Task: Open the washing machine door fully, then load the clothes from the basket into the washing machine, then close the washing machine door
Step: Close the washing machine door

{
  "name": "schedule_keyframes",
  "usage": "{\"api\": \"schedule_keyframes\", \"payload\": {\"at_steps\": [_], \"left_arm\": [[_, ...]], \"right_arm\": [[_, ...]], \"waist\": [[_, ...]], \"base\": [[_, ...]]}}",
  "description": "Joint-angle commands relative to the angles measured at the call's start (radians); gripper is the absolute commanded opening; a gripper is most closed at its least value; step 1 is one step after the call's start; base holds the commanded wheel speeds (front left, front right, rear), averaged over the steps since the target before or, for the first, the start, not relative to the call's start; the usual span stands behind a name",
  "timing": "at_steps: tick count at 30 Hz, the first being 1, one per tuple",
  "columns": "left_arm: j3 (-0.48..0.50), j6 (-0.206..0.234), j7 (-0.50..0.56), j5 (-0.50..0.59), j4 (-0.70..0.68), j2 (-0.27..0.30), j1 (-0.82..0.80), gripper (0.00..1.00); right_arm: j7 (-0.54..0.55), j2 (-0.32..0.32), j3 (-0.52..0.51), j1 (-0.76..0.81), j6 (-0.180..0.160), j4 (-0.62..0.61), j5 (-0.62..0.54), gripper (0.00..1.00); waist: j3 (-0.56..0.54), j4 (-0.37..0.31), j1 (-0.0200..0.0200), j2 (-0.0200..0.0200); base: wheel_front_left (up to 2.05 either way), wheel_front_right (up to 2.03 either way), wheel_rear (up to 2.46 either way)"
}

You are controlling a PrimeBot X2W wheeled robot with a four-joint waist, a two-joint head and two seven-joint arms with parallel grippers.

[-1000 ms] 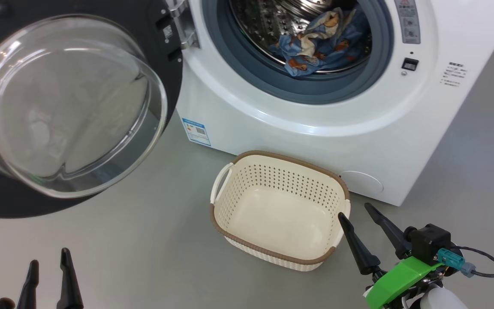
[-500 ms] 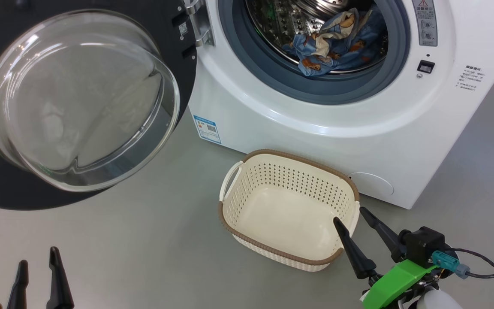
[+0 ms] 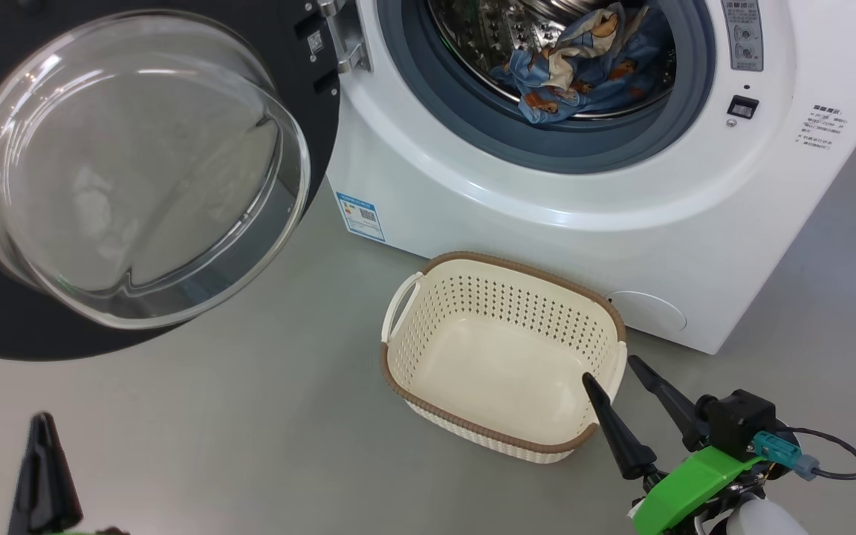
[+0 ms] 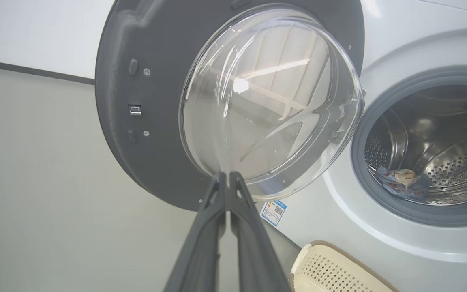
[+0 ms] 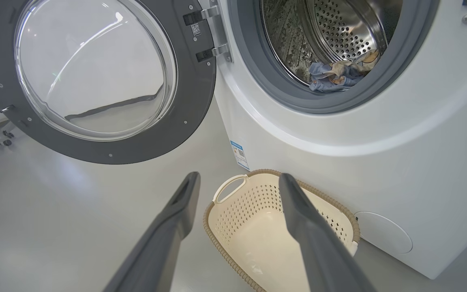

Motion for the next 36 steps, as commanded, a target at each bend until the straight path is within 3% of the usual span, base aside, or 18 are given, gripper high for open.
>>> {"api": "schedule_keyframes", "payload": {"at_steps": [1,8,13,17,22,28,36], "left_arm": [[0.044,-0.001,-0.005,0.006,-0.044,0.019,-0.057,0.00],[0.086,-0.001,-0.005,-0.036,-0.091,0.075,-0.140,0.00],[0.146,-0.001,-0.005,-0.081,-0.118,0.192,-0.248,0.00],[0.195,-0.001,-0.005,-0.184,-0.095,0.280,-0.343,0.00],[0.206,-0.001,-0.005,-0.318,0.016,0.422,-0.451,0.00],[0.154,-0.001,0.011,-0.530,0.219,0.571,-0.586,0.00],[0.079,-0.001,0.190,-0.761,0.484,0.726,-0.760,0.00]], "right_arm": [[-0.012,0.000,0.012,-0.023,0.002,-0.027,0.018,1.00],[-0.012,-0.002,-0.013,-0.018,0.002,-0.039,0.005,1.00],[-0.012,-0.004,-0.025,-0.028,0.002,-0.048,-0.007,1.00],[-0.012,-0.006,-0.029,-0.037,0.002,-0.051,-0.012,1.00],[-0.012,-0.008,-0.033,-0.047,0.002,-0.052,-0.017,1.00],[-0.012,-0.014,-0.037,-0.057,0.002,-0.051,-0.022,1.00],[-0.012,-0.012,-0.025,-0.070,0.002,-0.045,-0.026,1.00]], "waist": [[0.007,0.001,0.0000,0.0000],[0.037,0.004,0.0000,0.0000],[0.076,-0.003,0.0000,0.0000],[0.097,-0.008,0.0000,0.0000],[0.118,-0.014,0.0000,0.0000],[0.140,-0.014,0.0000,0.0000],[0.158,-0.016,0.0000,0.0000]], "base": [[0.00,0.00,0.00],[0.00,0.00,0.00],[0.00,0.00,0.00],[0.00,0.00,0.00],[0.00,0.00,0.00],[0.00,0.00,0.00],[0.00,0.00,0.00]]}}
